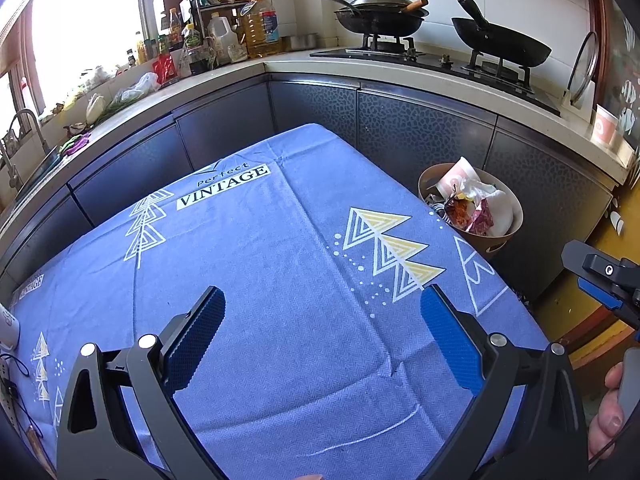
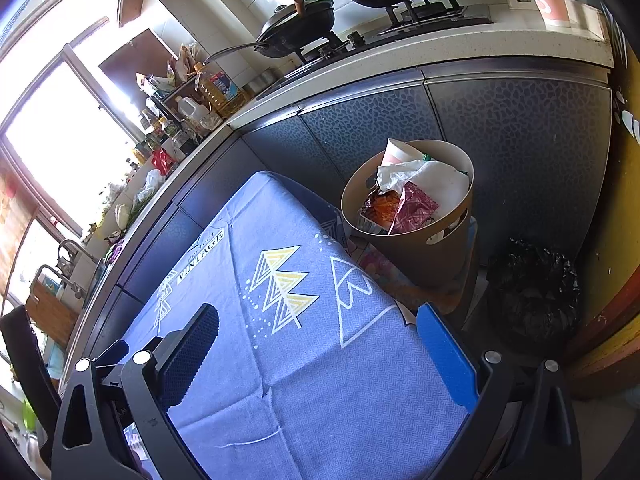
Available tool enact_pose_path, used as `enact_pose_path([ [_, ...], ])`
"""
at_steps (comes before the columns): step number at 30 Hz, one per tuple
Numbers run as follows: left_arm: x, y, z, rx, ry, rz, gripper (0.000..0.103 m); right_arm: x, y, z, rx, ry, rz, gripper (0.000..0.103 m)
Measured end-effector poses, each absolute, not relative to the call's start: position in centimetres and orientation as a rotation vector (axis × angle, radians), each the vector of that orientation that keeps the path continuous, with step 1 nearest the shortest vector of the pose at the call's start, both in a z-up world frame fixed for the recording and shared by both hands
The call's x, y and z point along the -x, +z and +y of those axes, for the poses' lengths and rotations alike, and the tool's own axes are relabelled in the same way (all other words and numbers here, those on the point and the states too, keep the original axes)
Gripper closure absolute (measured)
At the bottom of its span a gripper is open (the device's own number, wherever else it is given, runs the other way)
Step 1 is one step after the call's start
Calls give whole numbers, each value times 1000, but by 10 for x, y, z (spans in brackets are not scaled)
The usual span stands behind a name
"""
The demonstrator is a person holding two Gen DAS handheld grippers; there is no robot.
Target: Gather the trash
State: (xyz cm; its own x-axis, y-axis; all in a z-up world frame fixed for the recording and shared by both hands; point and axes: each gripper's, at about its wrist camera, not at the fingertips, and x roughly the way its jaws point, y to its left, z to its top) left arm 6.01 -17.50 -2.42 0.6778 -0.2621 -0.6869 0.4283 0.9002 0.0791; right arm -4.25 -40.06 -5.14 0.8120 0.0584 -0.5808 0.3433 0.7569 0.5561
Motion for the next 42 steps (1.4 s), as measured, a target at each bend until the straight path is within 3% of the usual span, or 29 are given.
enact_pose_path([
  [42, -76, -45, -146, -142, -364, 771, 6, 28, -58, -383, -646, -157, 656, 4],
])
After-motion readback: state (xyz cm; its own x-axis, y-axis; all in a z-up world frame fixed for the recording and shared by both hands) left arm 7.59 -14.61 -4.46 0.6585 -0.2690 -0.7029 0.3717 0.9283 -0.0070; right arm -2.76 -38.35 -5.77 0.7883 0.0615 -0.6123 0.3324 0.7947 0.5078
